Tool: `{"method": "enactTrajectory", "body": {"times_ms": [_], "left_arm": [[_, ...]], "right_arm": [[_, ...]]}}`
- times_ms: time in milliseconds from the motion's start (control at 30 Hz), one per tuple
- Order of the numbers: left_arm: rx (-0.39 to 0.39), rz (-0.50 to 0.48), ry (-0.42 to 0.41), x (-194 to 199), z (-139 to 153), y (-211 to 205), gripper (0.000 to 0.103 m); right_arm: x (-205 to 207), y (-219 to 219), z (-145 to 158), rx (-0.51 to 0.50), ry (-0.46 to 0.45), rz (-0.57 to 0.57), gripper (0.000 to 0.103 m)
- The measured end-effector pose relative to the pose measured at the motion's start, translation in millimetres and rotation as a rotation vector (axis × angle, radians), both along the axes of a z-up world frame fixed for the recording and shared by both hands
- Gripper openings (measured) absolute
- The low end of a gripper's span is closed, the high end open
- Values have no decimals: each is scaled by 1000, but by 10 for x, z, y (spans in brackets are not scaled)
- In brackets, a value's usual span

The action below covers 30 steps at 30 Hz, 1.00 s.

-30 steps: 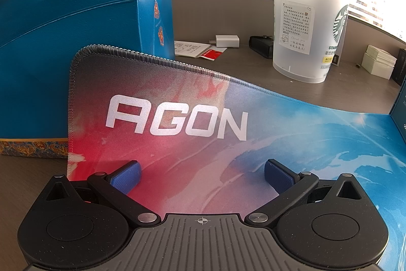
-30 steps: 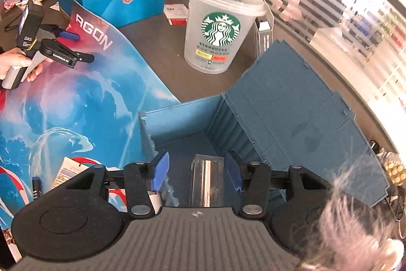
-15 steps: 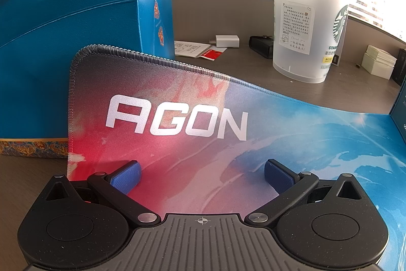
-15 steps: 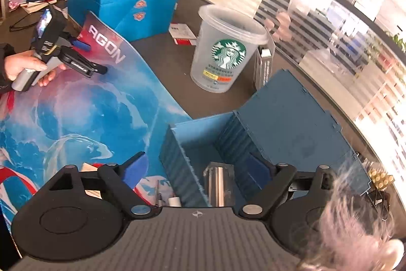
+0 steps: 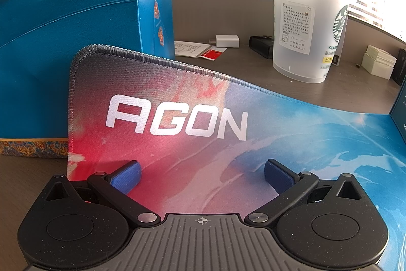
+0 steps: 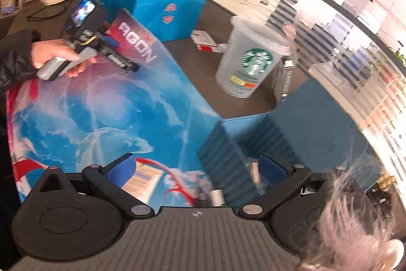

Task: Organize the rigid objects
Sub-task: 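Withdraw the right gripper from the box toward the white tube, then grasp the white cream tube with the right gripper and lift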

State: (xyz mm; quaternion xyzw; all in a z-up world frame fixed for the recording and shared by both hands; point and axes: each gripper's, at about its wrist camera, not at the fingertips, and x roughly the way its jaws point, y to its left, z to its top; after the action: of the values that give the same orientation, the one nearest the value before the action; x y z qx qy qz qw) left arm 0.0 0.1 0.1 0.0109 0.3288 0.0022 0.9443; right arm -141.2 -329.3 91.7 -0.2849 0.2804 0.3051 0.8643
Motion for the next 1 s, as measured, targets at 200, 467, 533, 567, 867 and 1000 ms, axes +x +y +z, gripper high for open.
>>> {"method": "enactTrajectory", "body": {"times_ms": [200,467,533,567,867,1000], "left_arm": [[0,0,0,0,0,0,103],[0,0,0,0,0,0,103],[0,0,0,0,0,0,103],[0,0,0,0,0,0,103],[0,0,0,0,0,0,103],[0,0,0,0,0,0,103]], "right_arm": [[-207,135,-233,26,37,21,103],[-299,160,-484,144,74,-46,103],[-277,156,-564,159,89,-71,103],[-268,146,-602,170,95,-81,103],[-147,61,-881,276,151,-204,103],[-111,68,-995,272,184,-229,100]]}}
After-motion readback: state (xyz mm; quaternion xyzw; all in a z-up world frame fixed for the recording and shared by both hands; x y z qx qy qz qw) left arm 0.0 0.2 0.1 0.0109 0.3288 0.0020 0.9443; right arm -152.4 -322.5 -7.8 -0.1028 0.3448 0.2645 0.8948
